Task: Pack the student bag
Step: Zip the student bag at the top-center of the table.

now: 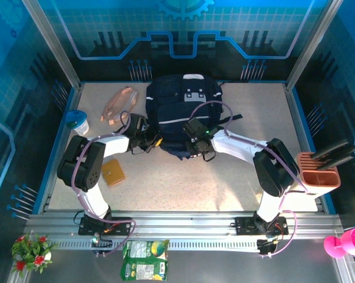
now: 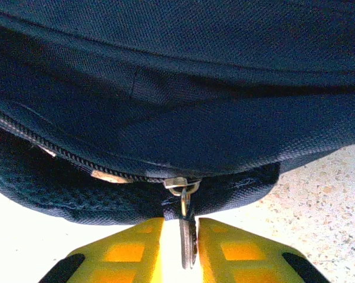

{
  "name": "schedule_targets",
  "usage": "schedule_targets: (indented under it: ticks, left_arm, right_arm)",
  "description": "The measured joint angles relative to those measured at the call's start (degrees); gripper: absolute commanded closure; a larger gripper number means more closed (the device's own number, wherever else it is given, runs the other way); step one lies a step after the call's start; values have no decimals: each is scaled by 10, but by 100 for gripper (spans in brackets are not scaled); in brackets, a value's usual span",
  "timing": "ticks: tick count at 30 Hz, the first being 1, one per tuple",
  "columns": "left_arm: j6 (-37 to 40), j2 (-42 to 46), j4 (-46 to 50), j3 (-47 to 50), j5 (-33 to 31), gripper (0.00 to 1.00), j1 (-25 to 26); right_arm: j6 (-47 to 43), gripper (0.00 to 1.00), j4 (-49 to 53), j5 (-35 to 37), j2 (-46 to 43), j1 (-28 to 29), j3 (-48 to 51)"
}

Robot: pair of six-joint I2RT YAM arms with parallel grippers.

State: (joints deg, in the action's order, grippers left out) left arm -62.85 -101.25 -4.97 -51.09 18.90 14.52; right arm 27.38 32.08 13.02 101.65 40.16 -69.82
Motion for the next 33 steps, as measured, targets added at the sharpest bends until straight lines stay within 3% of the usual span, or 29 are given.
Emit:
schedule_targets:
  ticks: [7, 14, 19, 23, 26, 30, 33]
  left_arm:
    - [4, 0, 4, -2, 0, 100, 0]
    - [19, 1, 13, -7, 2, 100, -4]
    - [28, 0, 22, -17, 14, 100, -5]
    - [40, 0, 47, -38, 16, 99, -10]
    - [56, 0, 70, -58, 13, 88, -24]
    - [83, 13, 116, -73, -19, 58, -47]
    - [106, 58, 173, -73, -57, 44, -63]
  right_arm:
    - [9, 100, 0, 16, 0, 0, 0]
    - [22, 100, -35, 39, -54, -34, 63]
    - [29, 100, -69, -17, -91, -103, 100]
    - [19, 100, -73, -38, -91, -109, 96]
    - [-2, 100, -72, -58, -91, -102, 79]
    - [-35, 100, -69, -73, -86, -61, 35]
    - [-50, 100, -65, -87, -60, -19, -9]
